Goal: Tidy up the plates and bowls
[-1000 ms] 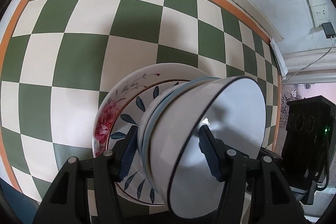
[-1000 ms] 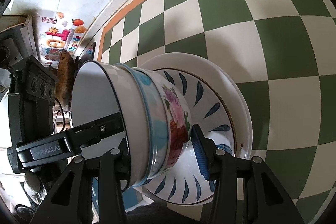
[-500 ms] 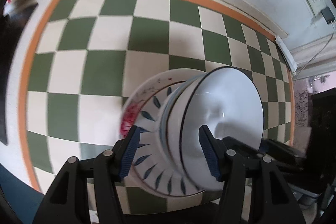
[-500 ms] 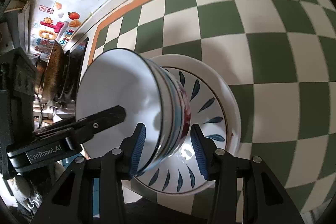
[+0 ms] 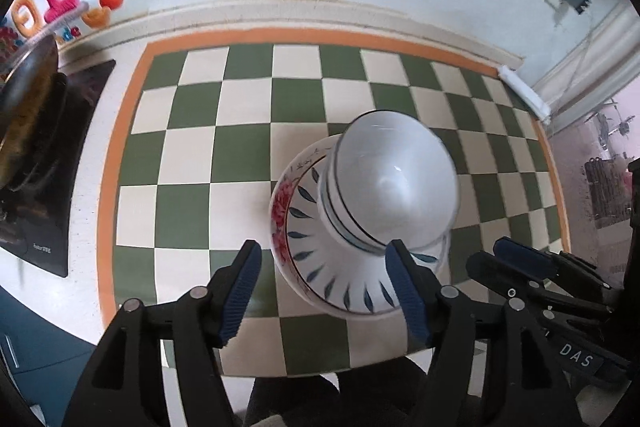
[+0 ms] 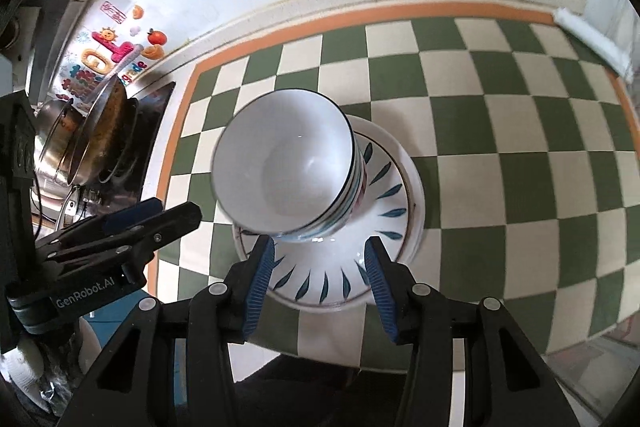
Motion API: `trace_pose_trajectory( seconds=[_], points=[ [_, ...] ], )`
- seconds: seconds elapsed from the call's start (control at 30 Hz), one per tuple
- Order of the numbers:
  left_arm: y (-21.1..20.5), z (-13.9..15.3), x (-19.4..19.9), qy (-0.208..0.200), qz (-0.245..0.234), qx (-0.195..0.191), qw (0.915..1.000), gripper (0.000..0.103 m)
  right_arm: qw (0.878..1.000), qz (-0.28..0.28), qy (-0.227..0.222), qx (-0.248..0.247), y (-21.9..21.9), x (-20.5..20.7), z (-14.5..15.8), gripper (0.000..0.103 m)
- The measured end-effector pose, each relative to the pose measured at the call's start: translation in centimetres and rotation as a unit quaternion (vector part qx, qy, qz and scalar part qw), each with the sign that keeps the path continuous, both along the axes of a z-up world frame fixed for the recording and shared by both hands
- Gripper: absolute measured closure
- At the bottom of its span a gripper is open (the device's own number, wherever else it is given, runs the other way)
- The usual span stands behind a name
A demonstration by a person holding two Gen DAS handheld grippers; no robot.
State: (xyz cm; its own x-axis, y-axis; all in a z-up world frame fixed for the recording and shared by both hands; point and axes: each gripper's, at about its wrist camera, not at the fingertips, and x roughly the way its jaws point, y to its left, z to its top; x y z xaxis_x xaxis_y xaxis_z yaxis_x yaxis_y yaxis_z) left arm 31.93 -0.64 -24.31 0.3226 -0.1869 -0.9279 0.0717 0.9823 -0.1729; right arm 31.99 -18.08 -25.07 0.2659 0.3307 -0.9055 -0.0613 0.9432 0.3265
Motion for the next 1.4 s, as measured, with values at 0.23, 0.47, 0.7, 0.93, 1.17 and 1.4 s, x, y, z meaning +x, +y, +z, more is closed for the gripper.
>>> trace_pose_trajectory(
  seconds=[0.23, 0.47, 0.7, 0.93, 1.17, 1.4],
  points=[
    [-0.1, 4.0, -4.6, -0.053, 0.024, 0.004, 0.9983, 0.033, 0.998, 0.008, -0.055, -0.023, 0.4, -4.7, 5.3, 0.048],
    [-0.5, 7.6, -10.1, -0.091, 0.053, 0.015, 0.9944, 0.015, 0.994, 0.022, -0.101, -0.023, -0.4, -10.4, 9.9, 0.040],
    [-0.6, 11.2, -16.5, -0.139, 0.078, 0.024, 0.9869, 0.000, 0.992, 0.033, -0.121, -0.016, -1.5, -15.8, 12.6, 0.010],
    [0.0, 14.3, -21.3, -0.187, 0.093, 0.018, 0.9778, 0.000, 0.986, 0.012, -0.161, -0.039, -2.1, -21.2, 15.7, 0.005],
    [0.3, 16.6, -24.9, -0.213, 0.085, 0.024, 0.9731, 0.000, 0.975, -0.005, -0.217, -0.054, -2.1, -25.8, 20.2, 0.003],
    [1.1, 18.0, -27.7, -0.229, 0.079, 0.052, 0.9689, 0.000, 0.966, -0.021, -0.249, -0.063, -0.8, -29.9, 23.4, 0.003]
  ],
)
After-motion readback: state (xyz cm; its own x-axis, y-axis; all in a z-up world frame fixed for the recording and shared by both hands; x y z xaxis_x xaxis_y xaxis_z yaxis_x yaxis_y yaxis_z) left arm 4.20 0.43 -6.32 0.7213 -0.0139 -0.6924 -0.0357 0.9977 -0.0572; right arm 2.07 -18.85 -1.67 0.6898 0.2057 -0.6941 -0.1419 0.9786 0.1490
